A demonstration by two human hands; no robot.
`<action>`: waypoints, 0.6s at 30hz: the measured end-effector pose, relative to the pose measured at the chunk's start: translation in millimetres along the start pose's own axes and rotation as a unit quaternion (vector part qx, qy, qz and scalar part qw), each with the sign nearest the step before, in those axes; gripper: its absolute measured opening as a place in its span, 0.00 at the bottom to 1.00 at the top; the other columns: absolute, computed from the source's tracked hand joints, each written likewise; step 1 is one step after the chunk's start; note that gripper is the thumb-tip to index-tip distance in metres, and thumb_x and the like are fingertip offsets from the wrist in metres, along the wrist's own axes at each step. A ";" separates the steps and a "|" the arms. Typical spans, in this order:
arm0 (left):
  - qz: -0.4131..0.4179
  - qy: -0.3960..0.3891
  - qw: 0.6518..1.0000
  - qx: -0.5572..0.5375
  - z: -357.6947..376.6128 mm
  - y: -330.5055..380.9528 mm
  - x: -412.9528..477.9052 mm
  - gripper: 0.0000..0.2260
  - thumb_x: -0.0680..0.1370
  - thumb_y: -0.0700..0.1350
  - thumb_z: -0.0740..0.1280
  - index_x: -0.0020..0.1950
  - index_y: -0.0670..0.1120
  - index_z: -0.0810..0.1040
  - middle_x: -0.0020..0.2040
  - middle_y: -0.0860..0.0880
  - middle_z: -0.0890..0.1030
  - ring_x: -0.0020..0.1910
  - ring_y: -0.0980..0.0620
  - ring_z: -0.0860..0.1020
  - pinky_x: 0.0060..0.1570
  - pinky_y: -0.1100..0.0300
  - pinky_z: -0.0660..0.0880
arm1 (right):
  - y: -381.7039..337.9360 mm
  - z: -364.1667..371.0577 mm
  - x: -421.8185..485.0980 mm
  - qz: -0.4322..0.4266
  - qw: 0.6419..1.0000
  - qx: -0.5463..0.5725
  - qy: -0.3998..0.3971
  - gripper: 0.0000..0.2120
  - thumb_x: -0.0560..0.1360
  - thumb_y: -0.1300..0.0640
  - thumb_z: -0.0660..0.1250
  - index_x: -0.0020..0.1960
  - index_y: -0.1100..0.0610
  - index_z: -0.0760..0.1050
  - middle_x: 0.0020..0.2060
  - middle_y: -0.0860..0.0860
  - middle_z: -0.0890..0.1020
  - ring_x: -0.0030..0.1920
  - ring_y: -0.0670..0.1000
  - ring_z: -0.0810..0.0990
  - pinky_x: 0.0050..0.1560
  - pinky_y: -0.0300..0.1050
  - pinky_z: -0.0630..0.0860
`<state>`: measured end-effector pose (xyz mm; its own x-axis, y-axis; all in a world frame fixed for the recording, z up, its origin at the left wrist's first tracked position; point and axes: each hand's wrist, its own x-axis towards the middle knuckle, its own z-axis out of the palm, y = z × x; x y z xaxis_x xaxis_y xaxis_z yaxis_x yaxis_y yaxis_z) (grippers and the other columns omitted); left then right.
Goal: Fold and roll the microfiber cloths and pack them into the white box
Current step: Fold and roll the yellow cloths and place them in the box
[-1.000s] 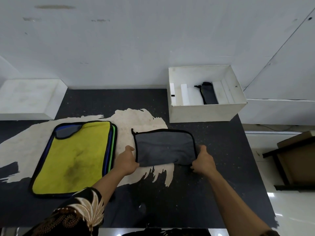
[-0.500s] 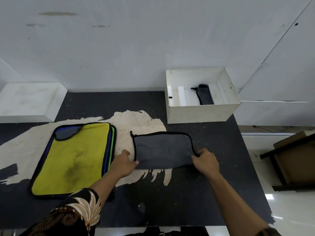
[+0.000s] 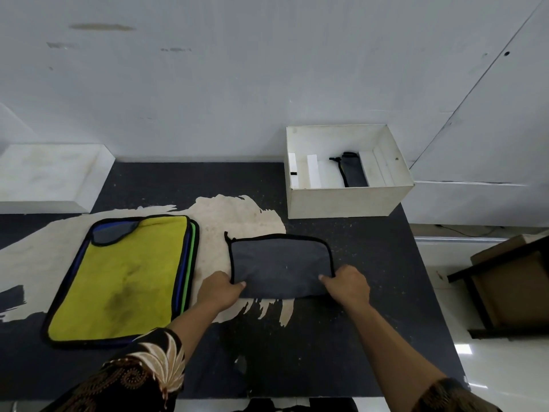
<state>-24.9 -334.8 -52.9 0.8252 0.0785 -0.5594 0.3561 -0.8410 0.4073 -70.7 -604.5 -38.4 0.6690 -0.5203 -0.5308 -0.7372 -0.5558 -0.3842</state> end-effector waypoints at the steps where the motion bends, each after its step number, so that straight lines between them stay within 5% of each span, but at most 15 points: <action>1: 0.003 0.003 1.000 -0.017 -0.2 1.5 0.5 0.13 0.76 0.53 0.69 0.42 0.44 0.76 0.41 0.46 0.79 0.43 0.47 0.79 0.35 0.58 0.69 | -3.5 0.9 1.8 0.006 0.999 0.032 0.000 0.19 0.71 0.42 0.73 0.45 0.58 0.75 0.38 0.52 0.80 0.36 0.52 0.81 0.31 0.44 0.75; 5: 0.023 0.002 0.999 -0.028 -0.4 3.2 3.3 0.09 0.77 0.47 0.70 0.50 0.42 0.79 0.48 0.44 0.81 0.48 0.45 0.79 0.46 0.56 0.75 | -4.7 8.0 18.4 0.040 0.995 0.087 -0.012 0.23 0.71 0.44 0.73 0.54 0.62 0.76 0.44 0.57 0.83 0.37 0.55 0.83 0.38 0.51 0.83; 9: 0.024 -0.011 1.000 -0.017 -0.1 -4.2 1.2 0.11 0.78 0.44 0.68 0.58 0.40 0.79 0.54 0.42 0.81 0.52 0.44 0.79 0.48 0.58 0.74 | -4.7 -2.2 13.2 0.068 0.991 0.107 -0.046 0.14 0.73 0.53 0.74 0.48 0.62 0.75 0.42 0.55 0.80 0.37 0.53 0.79 0.43 0.51 0.83; 14: 0.035 -0.038 0.998 -0.042 1.1 -10.9 -10.1 0.06 0.79 0.43 0.66 0.44 0.43 0.78 0.42 0.46 0.79 0.43 0.49 0.77 0.34 0.61 0.67 | 18.8 -8.4 5.2 0.124 0.979 0.107 -0.118 0.11 0.74 0.58 0.74 0.49 0.60 0.73 0.52 0.57 0.76 0.50 0.56 0.76 0.37 0.48 0.78; 18: 0.036 -0.095 0.994 -0.047 4.7 -10.6 -18.9 0.04 0.77 0.41 0.67 0.43 0.43 0.79 0.41 0.45 0.81 0.40 0.50 0.80 0.36 0.59 0.76 | 36.4 -8.4 -1.7 0.135 0.974 0.099 -0.149 0.06 0.74 0.65 0.70 0.48 0.63 0.74 0.48 0.60 0.78 0.48 0.58 0.79 0.42 0.52 0.83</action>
<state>-46.3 -329.9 -50.0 0.7556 -0.0908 -0.6487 0.3451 -0.7866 0.5120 -97.9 -629.3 -45.2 0.4119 -0.4019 -0.8178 -0.9064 -0.2731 -0.3223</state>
